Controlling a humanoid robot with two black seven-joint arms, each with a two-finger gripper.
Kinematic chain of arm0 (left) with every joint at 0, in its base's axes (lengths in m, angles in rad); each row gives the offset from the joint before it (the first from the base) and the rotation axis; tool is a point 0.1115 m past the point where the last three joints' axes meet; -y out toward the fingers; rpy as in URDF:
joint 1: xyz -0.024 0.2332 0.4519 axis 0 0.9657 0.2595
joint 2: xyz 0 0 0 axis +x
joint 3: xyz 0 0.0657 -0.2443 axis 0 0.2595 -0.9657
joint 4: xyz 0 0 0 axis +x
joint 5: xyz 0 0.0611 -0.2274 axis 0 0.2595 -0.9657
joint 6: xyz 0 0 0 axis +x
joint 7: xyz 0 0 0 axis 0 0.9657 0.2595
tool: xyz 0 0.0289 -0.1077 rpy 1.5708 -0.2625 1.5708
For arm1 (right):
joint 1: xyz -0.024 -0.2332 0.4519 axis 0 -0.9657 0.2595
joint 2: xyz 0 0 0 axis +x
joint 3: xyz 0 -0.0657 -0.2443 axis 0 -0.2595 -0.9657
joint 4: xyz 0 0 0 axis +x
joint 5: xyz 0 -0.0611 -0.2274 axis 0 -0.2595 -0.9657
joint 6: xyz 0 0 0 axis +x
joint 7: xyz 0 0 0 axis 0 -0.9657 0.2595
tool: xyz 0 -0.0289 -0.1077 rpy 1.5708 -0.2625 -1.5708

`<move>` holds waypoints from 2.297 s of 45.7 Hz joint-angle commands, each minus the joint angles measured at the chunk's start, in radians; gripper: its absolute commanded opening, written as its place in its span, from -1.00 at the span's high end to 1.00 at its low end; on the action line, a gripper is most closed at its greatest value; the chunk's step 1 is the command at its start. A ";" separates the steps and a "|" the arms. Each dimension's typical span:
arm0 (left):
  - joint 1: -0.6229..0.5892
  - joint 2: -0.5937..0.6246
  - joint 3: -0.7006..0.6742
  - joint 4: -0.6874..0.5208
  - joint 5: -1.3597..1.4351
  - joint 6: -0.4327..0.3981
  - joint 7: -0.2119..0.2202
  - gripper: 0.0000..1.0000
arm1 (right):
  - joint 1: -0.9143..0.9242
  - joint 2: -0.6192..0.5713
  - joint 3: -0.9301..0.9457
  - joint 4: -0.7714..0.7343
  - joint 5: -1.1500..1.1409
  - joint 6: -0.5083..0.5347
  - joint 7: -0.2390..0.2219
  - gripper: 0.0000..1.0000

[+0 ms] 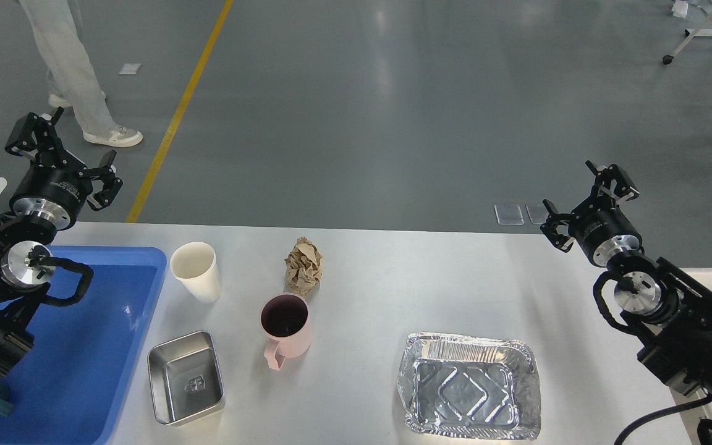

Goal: Tidy desktop
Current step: 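Raise the left gripper and move it toward the blue bin, then reach the left gripper across the bin toward the pink mug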

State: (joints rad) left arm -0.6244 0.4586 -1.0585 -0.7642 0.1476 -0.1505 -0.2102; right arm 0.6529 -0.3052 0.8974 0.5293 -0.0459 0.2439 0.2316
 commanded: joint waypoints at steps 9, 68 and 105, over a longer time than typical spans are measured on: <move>-0.005 -0.001 -0.001 -0.001 0.000 0.000 0.014 -0.99 | -0.006 0.023 -0.002 0.011 0.000 0.000 0.000 -1.00; -0.043 0.109 0.146 -0.036 0.142 -0.093 0.133 -0.97 | 0.002 0.031 -0.005 0.012 -0.012 -0.006 0.000 -1.00; -0.026 0.738 0.555 -0.731 0.379 -0.055 0.173 -0.92 | 0.007 0.069 -0.006 0.015 -0.014 -0.006 0.000 -1.00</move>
State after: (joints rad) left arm -0.6562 1.1151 -0.5295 -1.4124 0.4944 -0.2128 -0.0376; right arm 0.6594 -0.2394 0.8922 0.5449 -0.0587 0.2377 0.2316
